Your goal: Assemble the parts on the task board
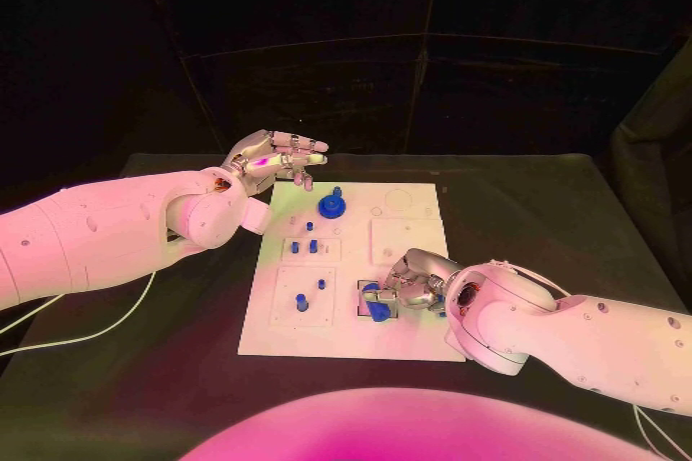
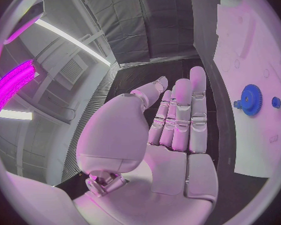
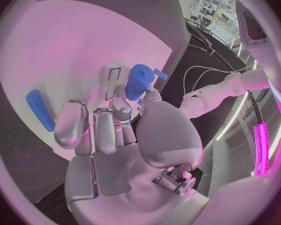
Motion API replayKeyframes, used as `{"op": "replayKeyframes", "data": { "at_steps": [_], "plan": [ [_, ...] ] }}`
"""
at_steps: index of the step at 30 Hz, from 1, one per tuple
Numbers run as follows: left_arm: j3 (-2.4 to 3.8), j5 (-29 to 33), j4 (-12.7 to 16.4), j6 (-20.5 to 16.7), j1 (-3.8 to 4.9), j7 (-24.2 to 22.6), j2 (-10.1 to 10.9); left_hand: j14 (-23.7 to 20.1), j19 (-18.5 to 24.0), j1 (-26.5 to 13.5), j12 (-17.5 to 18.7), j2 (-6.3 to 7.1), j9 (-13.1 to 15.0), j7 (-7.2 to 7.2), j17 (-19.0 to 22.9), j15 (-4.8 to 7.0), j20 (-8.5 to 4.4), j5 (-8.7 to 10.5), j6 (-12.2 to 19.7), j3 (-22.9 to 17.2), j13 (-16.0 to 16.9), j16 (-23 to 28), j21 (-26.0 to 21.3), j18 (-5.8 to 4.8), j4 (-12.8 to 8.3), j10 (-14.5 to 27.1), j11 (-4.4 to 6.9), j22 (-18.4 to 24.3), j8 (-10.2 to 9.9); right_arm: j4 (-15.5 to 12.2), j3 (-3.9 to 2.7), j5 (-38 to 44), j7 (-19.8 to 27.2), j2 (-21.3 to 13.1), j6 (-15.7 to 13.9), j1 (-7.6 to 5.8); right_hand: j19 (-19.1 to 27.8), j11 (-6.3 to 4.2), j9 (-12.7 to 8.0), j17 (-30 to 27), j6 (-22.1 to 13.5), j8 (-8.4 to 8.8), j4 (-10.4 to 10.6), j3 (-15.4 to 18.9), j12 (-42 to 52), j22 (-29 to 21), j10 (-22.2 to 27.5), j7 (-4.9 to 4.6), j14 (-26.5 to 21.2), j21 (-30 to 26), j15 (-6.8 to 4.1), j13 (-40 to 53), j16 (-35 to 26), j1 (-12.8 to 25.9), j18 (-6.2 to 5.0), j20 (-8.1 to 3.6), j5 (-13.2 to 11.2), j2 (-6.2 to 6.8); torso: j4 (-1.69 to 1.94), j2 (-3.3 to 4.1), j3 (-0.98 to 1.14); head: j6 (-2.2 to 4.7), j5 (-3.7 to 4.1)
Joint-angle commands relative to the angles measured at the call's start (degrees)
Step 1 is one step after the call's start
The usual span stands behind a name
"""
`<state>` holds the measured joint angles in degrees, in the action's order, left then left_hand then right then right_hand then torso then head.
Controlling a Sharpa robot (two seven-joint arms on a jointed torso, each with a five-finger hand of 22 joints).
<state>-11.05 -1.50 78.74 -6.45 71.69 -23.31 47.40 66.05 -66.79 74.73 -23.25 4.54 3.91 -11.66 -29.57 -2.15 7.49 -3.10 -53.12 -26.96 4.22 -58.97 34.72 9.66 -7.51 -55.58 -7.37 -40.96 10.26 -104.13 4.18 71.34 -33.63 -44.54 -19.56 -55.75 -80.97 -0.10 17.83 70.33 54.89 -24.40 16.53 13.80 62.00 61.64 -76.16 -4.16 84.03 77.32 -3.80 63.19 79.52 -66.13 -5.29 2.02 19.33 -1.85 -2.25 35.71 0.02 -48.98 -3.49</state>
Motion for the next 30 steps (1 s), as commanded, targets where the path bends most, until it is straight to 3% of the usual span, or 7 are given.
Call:
{"op": "replayKeyframes", "data": {
  "at_steps": [1,5,12,15,19,22,30],
  "plan": [
    [0.04,0.22,0.09,0.72,0.08,0.01,-0.06,-0.25,0.34,-0.03,-0.11,-0.35,-0.07,-0.22,0.05,0.05,0.04,0.13,0.36,0.22,-0.09,0.35,-0.21,0.79,-0.02,0.38,-0.03,0.06,0.24,0.33,-0.02,0.67,-0.76,0.28,-1.81,-0.08,-0.21,-0.11,0.21,0.12,0.2,0.05,-0.03,1.2,-0.71,0.18,0.01,-0.08,2.64,0.37,-0.48,-0.34,0.19,1.9,0.31,-0.26,-5.49,-0.22,0.03,0.0,-0.01,0.08,-0.08],
    [0.04,0.22,0.07,0.72,0.09,0.02,-0.06,-0.25,0.34,-0.03,-0.11,-0.35,-0.07,-0.22,0.05,0.05,0.04,0.13,0.36,0.22,-0.09,0.35,-0.21,0.79,-0.02,0.38,-0.03,0.06,0.24,0.52,-0.02,1.02,-0.48,0.58,-2.35,-0.08,-0.19,0.0,0.46,0.19,-0.05,0.15,0.19,2.68,-1.7,0.28,0.37,-0.15,2.64,0.38,-0.41,-0.87,0.2,4.94,0.32,-0.17,-11.96,0.2,-0.02,0.04,0.01,0.1,-0.11],
    [0.04,0.22,0.02,0.74,0.09,0.06,-0.06,-0.25,0.34,-0.03,-0.11,-0.35,-0.07,-0.22,0.05,0.05,0.04,0.13,0.36,0.22,-0.09,0.35,-0.21,0.79,-0.02,0.38,-0.03,0.06,0.24,0.24,-0.02,2.53,0.18,0.64,-2.14,-0.08,-0.02,0.18,0.92,-0.03,-0.48,0.27,0.42,-1.88,-4.54,0.22,1.46,-0.35,2.55,0.28,-0.22,-2.75,-0.05,11.49,0.29,0.03,-13.32,5.77,-0.07,0.05,0.05,0.04,-0.11],
    [0.04,0.22,-0.03,0.75,0.09,0.08,-0.06,-0.25,0.34,-0.03,-0.11,-0.35,-0.07,-0.22,0.05,0.05,0.04,0.13,0.36,0.22,-0.09,0.35,-0.21,0.79,-0.02,0.38,-0.03,0.06,0.24,-0.1,-0.02,2.88,0.72,0.28,-1.65,-0.07,-0.04,0.16,1.02,0.08,-0.47,0.25,0.2,-3.02,-4.6,0.32,1.38,-0.34,2.58,0.31,-0.23,-2.7,-0.01,10.58,0.3,0.03,-12.49,5.12,-0.09,0.0,0.08,-0.01,-0.11],
    [0.04,0.22,-0.05,0.79,0.09,0.11,-0.05,-0.25,0.34,-0.03,-0.11,-0.35,-0.07,-0.22,0.05,0.05,0.04,0.13,0.36,0.22,-0.09,0.35,-0.21,0.79,-0.02,0.38,-0.03,0.06,0.24,-0.62,-0.02,3.23,1.51,-0.46,-0.99,-0.07,-0.13,0.01,1.36,0.1,-0.22,0.02,-2.99,-4.8,-4.57,0.63,1.09,-0.18,2.59,0.44,-0.37,-2.44,-0.04,2.97,0.35,-0.08,-7.45,3.94,-0.11,0.0,0.11,-0.03,-0.14],
    [0.04,0.22,-0.07,0.81,0.09,0.12,-0.05,-0.25,0.34,-0.03,-0.11,-0.35,-0.07,-0.22,0.05,0.05,0.04,0.13,0.36,0.22,-0.09,0.35,-0.21,0.79,-0.02,0.38,-0.03,0.06,0.24,-1.05,-0.02,3.59,1.99,-1.29,-0.66,-0.07,-0.16,-0.01,1.57,0.13,-0.18,-0.08,-4.81,-4.9,-4.54,0.79,0.91,-0.1,2.6,0.48,-0.43,-2.25,-0.04,-0.3,0.37,-0.15,-6.39,3.58,-0.13,-0.02,0.12,-0.05,-0.1],
    [0.04,0.22,-0.06,0.69,0.08,0.02,0.12,-0.25,0.34,-0.03,-0.11,-0.35,-0.07,-0.22,0.05,0.05,0.04,0.13,0.36,0.22,-0.09,0.35,-0.21,0.79,-0.02,0.38,-0.03,0.06,0.24,-3.07,-0.02,3.44,5.82,-7.1,-2.92,-0.09,-0.13,0.32,1.24,0.36,-1.81,1.13,-6.45,-4.94,-4.98,0.87,1.04,-0.69,2.63,0.47,-0.17,-2.31,0.04,-3.33,0.41,-0.01,-3.87,2.07,-0.24,-0.12,0.09,0.15,0.62]
  ]
}}
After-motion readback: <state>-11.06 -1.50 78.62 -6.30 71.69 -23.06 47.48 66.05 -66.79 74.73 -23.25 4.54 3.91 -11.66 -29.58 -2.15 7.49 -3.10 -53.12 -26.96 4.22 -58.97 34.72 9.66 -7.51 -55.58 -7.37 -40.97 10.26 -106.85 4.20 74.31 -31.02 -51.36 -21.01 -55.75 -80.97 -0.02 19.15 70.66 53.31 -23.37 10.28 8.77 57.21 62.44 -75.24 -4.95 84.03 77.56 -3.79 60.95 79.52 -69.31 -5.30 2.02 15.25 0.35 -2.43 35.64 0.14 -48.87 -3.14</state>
